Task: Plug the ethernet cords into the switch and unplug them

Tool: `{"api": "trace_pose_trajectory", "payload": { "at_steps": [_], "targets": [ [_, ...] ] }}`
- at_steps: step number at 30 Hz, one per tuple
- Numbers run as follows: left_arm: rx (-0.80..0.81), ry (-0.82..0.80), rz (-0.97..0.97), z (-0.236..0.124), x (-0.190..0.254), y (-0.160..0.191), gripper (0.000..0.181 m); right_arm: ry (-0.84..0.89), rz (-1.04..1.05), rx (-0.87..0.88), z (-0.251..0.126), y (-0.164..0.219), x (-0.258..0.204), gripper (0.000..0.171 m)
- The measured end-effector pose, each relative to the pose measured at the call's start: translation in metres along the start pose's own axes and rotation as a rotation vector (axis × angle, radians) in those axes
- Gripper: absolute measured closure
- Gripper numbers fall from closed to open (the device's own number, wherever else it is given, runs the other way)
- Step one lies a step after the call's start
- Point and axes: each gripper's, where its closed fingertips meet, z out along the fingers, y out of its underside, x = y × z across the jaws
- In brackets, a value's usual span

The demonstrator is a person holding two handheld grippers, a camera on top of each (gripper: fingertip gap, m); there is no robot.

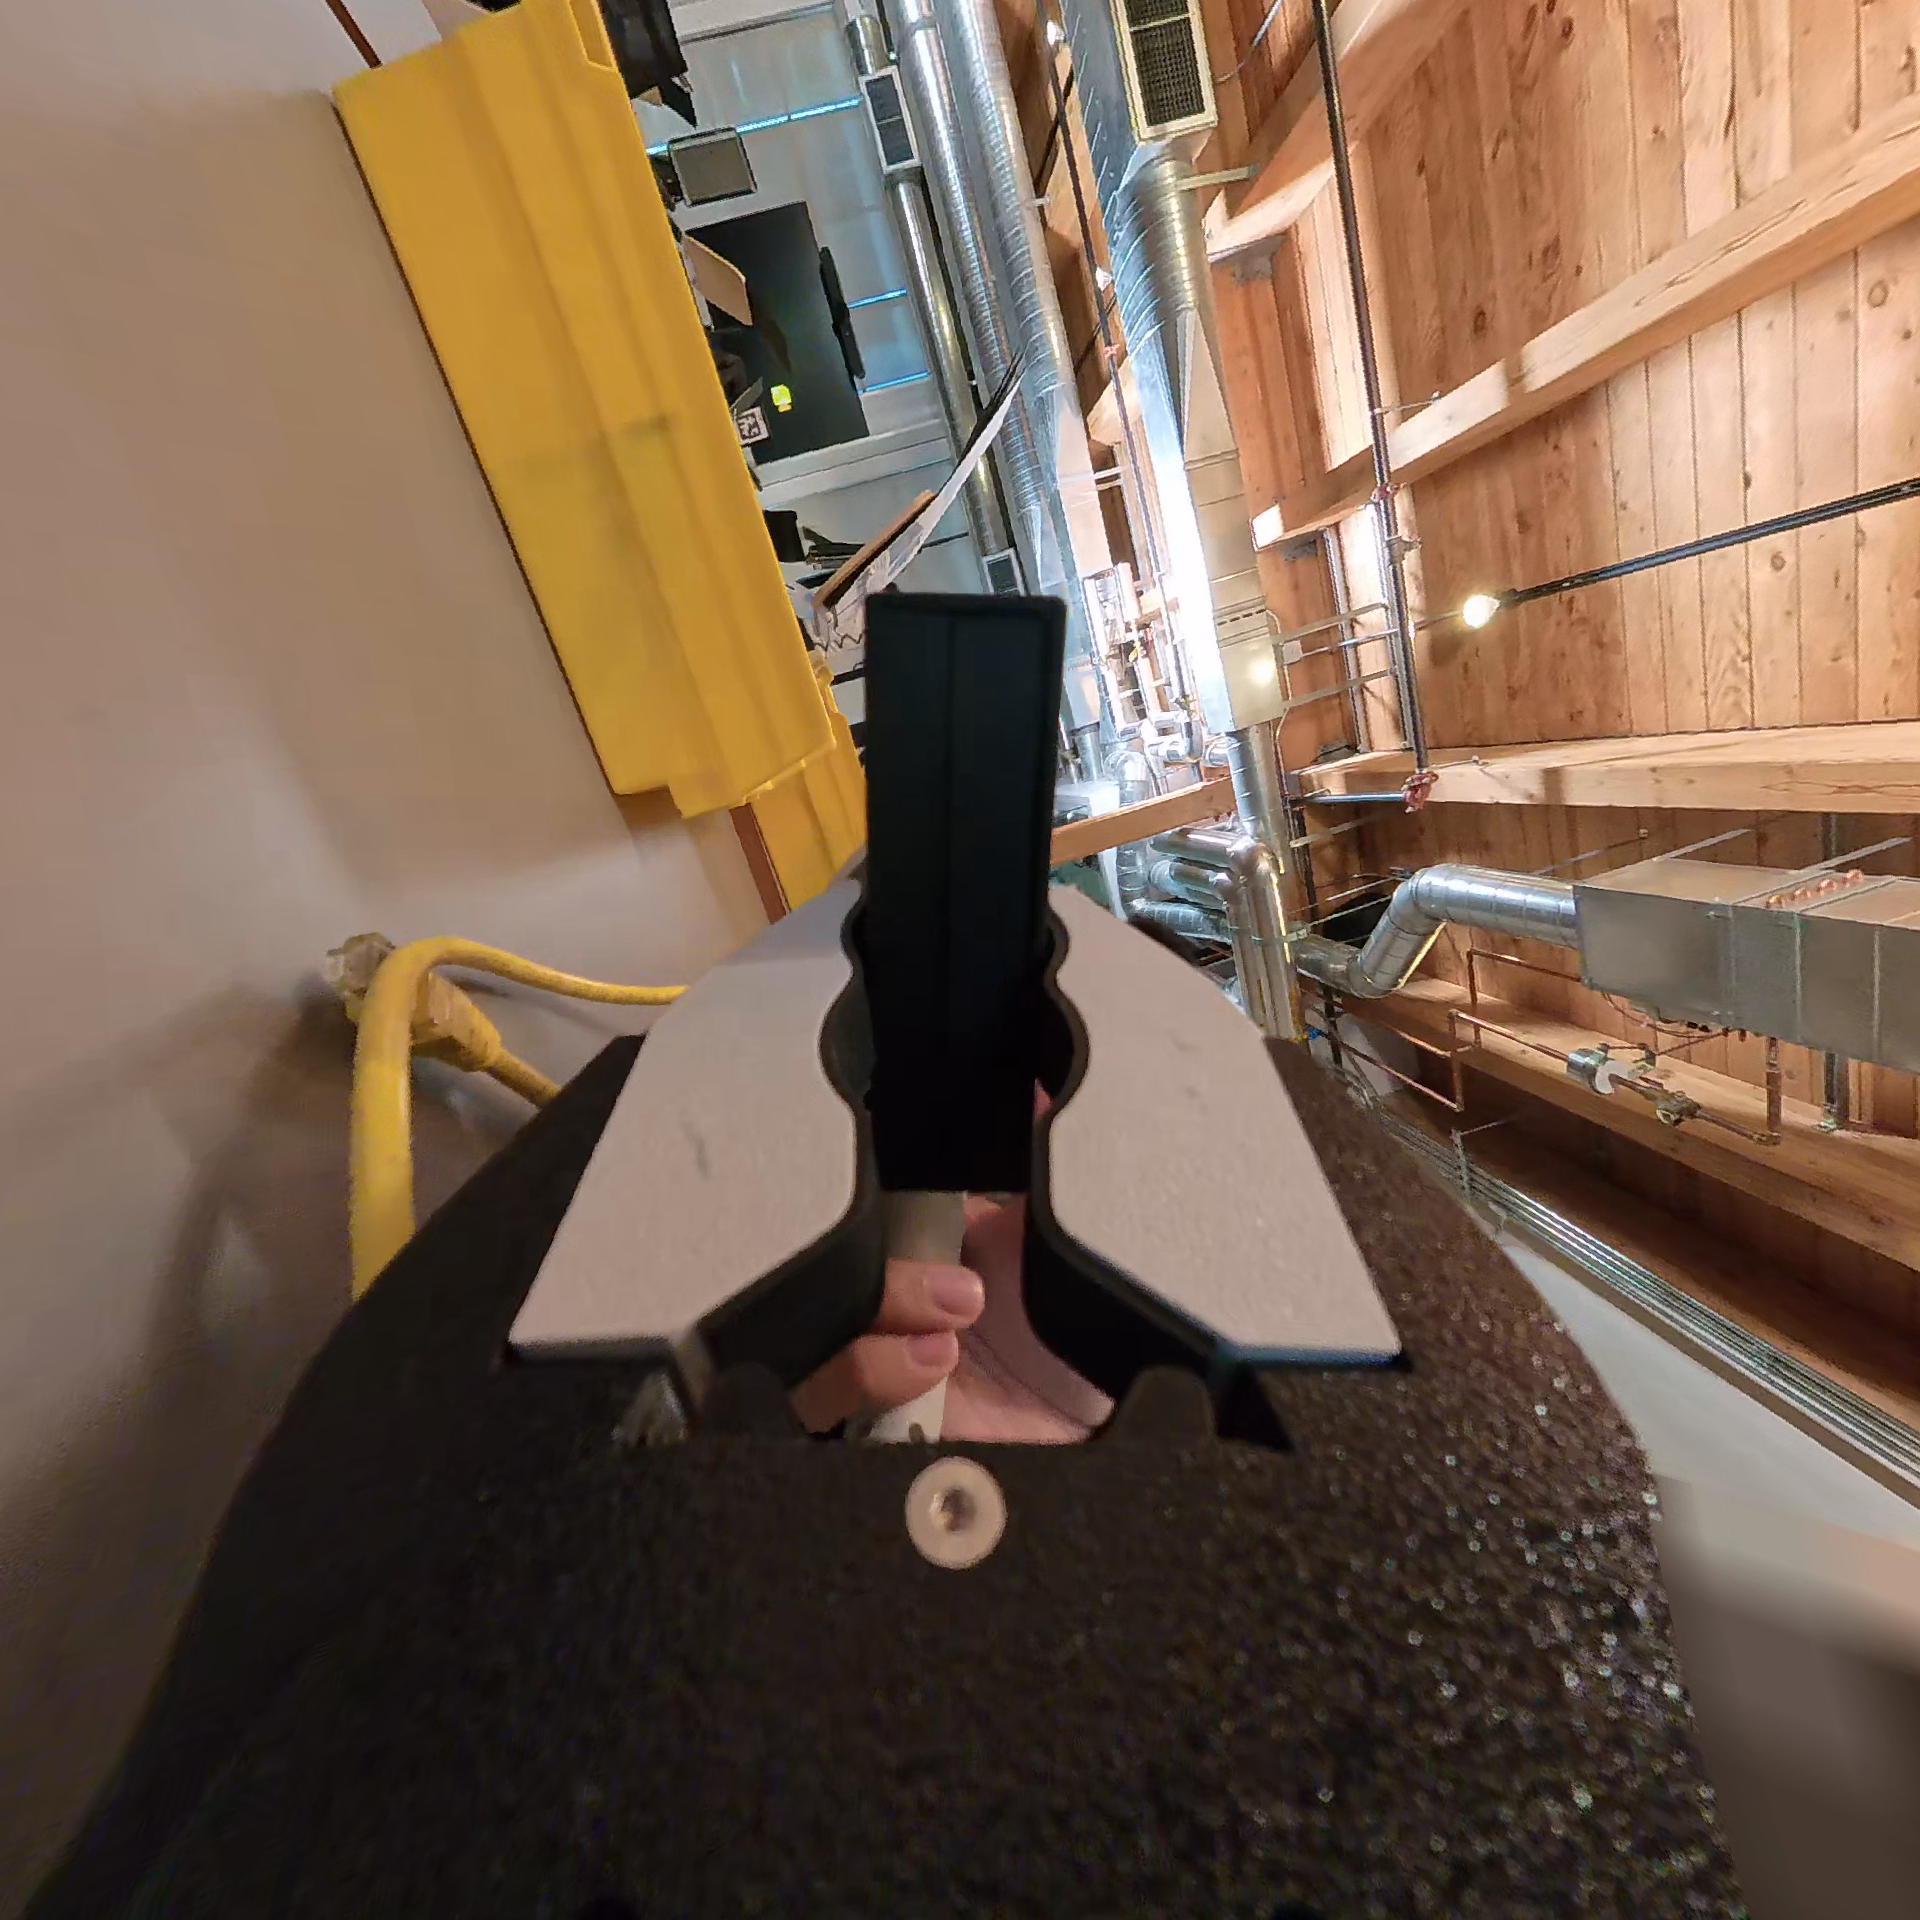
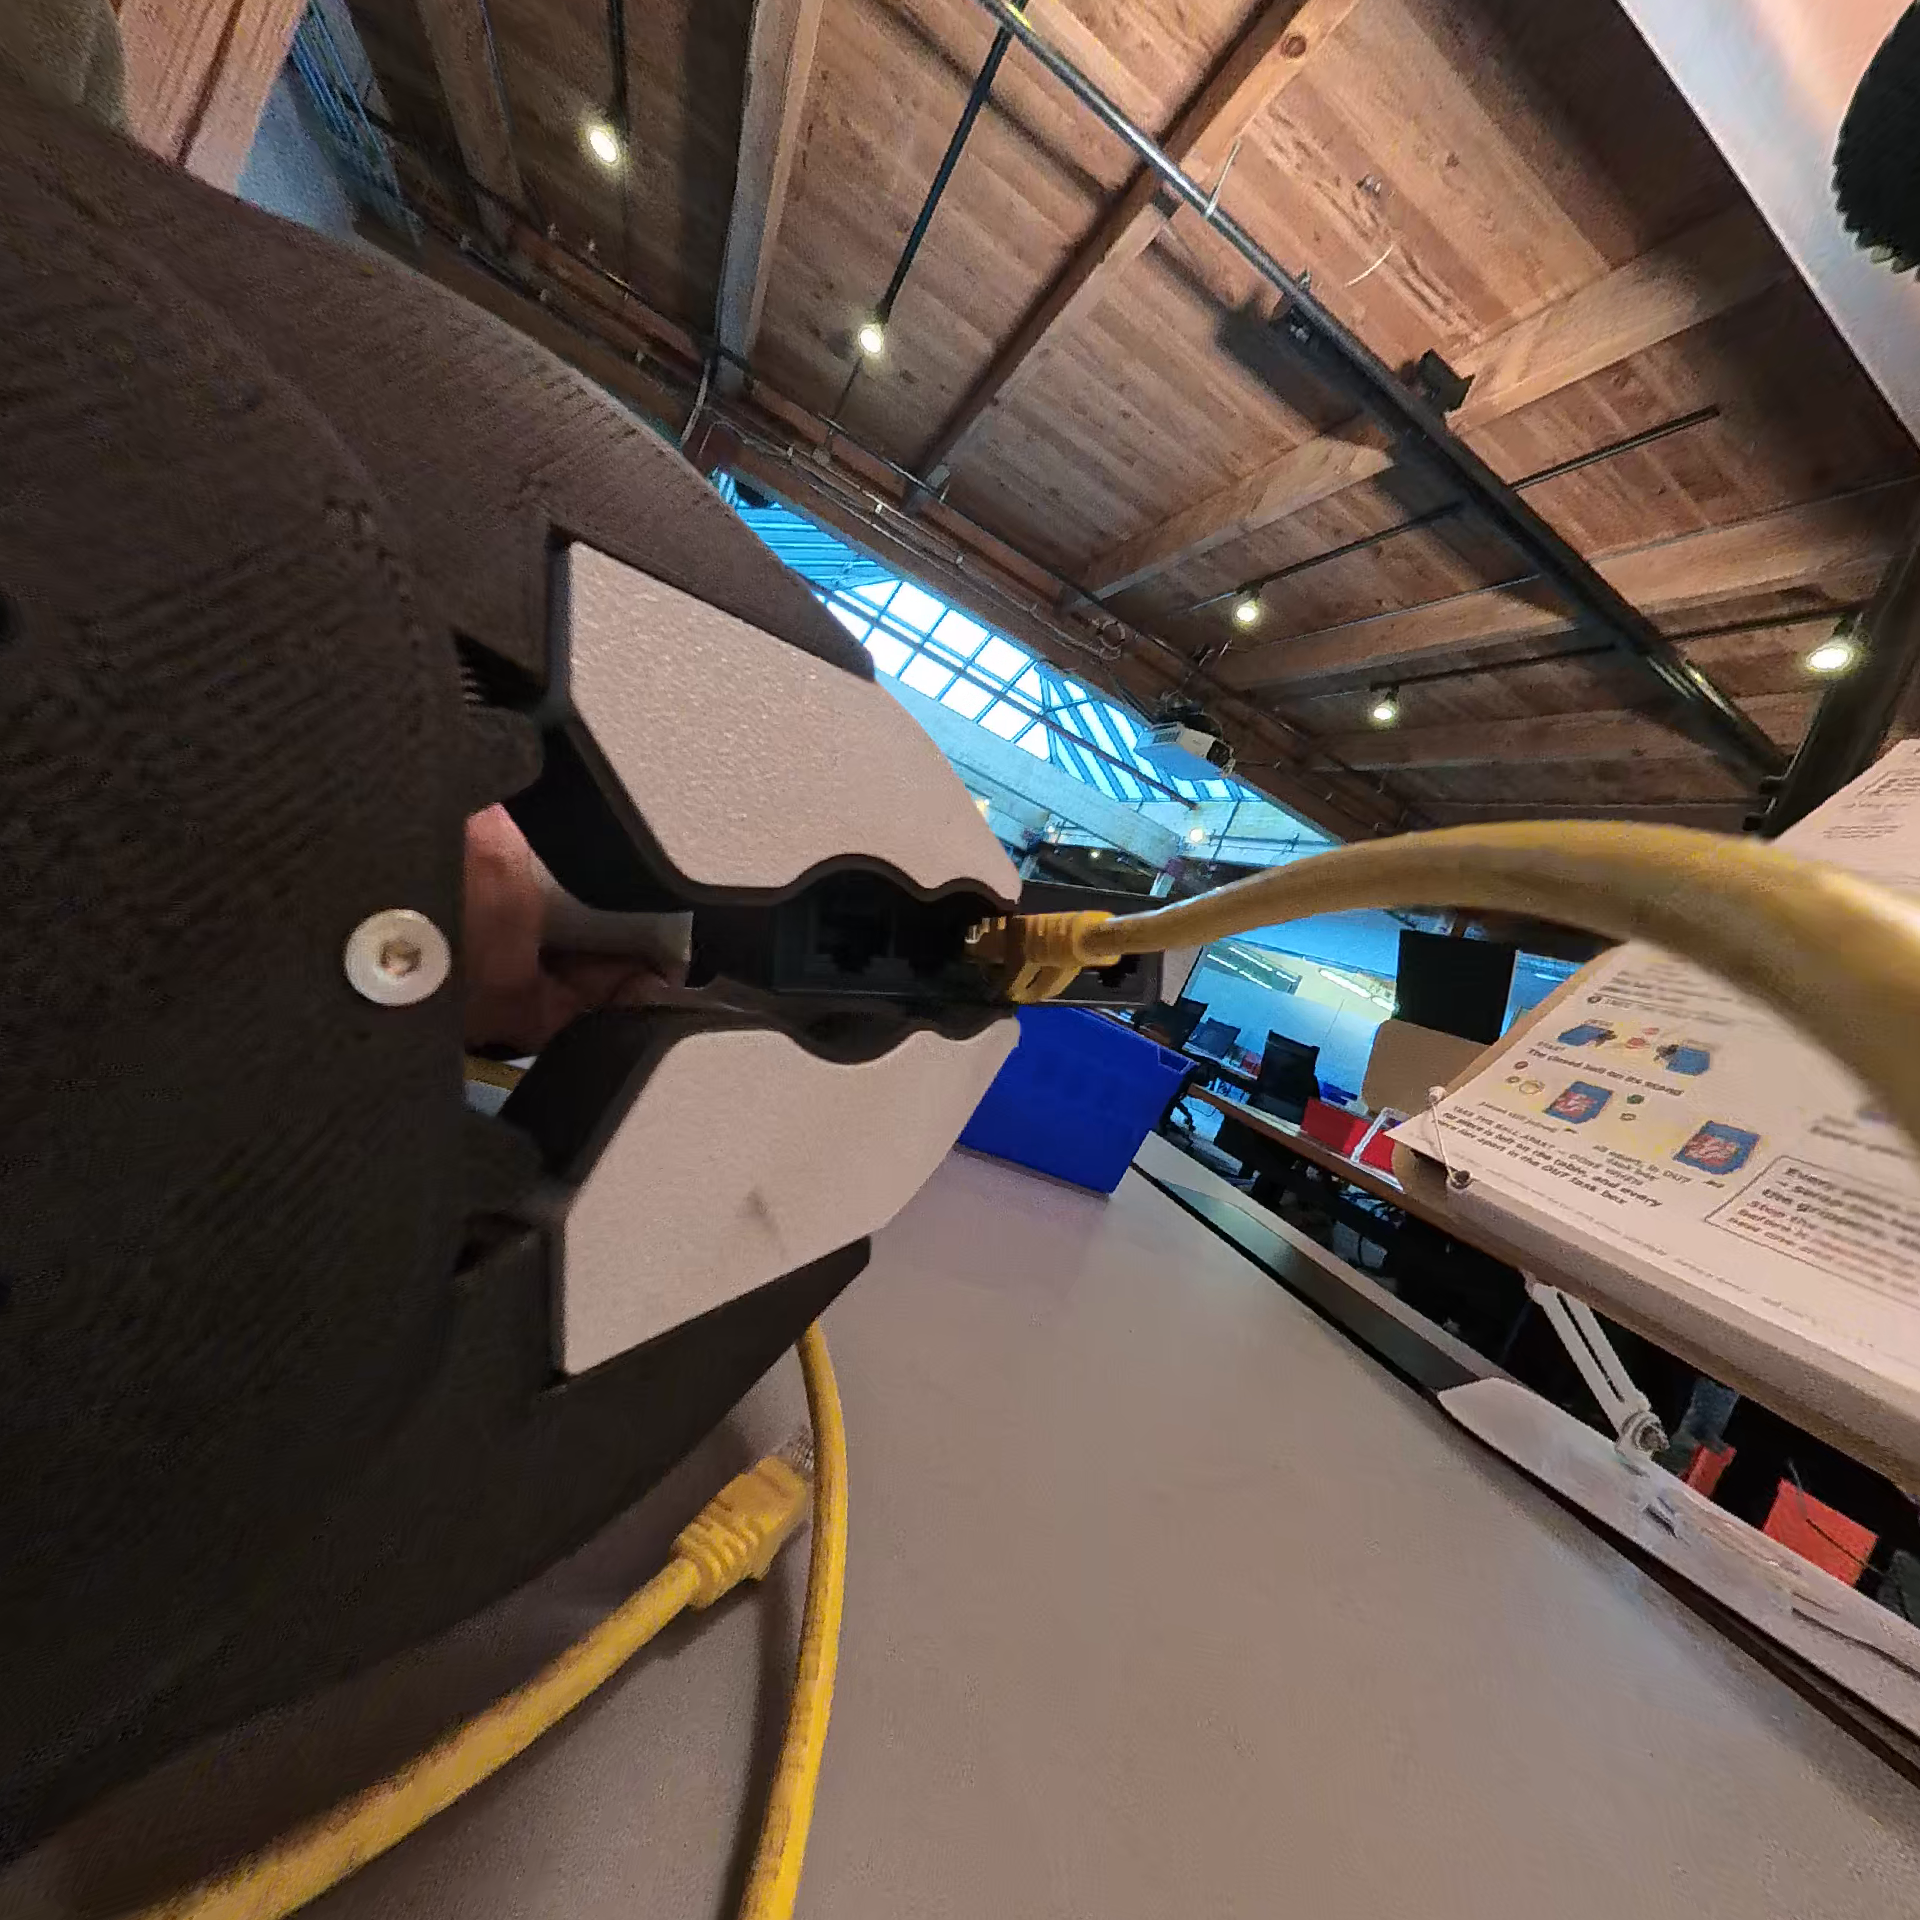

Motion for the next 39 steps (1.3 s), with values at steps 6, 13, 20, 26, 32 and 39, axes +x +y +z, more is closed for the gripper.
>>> {"api": "trace_pose_trajectory", "payload": {
  "at_steps": [6, 13, 20, 26, 32, 39],
  "targets": [
    [0.0, -0.003, 0.007, -0.001, -0.004, -0.001, 0.155, -0.013, 0.039, 0.033, 0.0, 0.001, 0.003, 0.156],
    [0.01, -0.012, 0.053, 0.0, -0.005, -0.001, 0.155, -0.025, 0.031, 0.065, 0.001, 0.0, 0.005, 0.157],
    [0.053, 0.007, 0.074, 0.003, -0.008, -0.002, 0.155, -0.036, 0.014, 0.009, 0.002, -0.003, 0.007, 0.157],
    [0.06, -0.023, 0.158, 0.0, -0.009, -0.002, 0.155, -0.085, 0.042, 0.009, 0.003, 0.001, 0.006, 0.157],
    [0.087, 0.004, 0.136, 0.0, -0.007, -0.008, 0.154, -0.07, -0.026, 0.008, 0.01, 0.0, 0.003, 0.157],
    [0.092, 0.056, 0.227, -0.002, -0.005, -0.011, 0.155, -0.053, -0.183, -0.053, 0.013, 0.001, 0.0, 0.16]
  ]
}}
